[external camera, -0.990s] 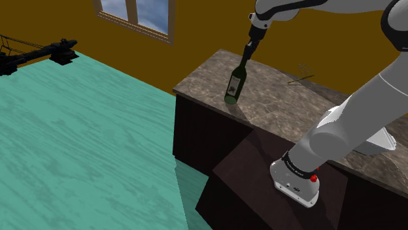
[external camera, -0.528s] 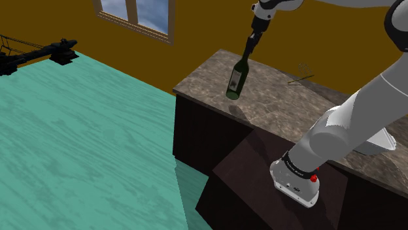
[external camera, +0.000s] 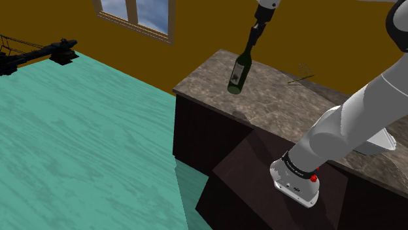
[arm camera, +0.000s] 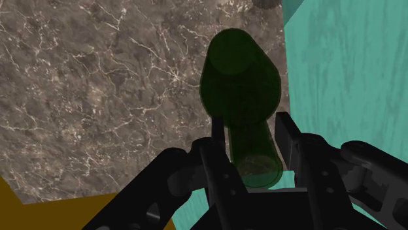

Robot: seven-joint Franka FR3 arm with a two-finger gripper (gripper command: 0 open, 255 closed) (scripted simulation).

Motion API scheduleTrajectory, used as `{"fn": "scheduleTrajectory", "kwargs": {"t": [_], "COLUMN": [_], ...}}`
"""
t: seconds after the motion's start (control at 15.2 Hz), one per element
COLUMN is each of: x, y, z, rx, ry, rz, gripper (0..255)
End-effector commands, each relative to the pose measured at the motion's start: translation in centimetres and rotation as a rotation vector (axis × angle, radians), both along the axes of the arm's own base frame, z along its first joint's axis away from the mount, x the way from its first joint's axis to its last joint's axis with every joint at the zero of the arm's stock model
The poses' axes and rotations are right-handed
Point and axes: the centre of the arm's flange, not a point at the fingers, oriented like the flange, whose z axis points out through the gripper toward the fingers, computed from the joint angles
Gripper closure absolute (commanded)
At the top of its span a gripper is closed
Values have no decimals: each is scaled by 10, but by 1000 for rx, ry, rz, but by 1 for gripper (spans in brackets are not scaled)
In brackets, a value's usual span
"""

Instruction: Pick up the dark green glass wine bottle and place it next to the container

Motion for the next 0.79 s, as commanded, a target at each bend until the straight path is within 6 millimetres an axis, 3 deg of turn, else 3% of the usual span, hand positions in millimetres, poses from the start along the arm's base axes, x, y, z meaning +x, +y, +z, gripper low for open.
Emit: {"fn": "scheduleTrajectory", "kwargs": {"t": [0.0, 0.73], "x": [0, 0], "y": [0, 0], "z": [11, 69], "rx": [0, 0], "ry": [0, 0], "rz": [0, 0], "gripper": [255, 255]}}
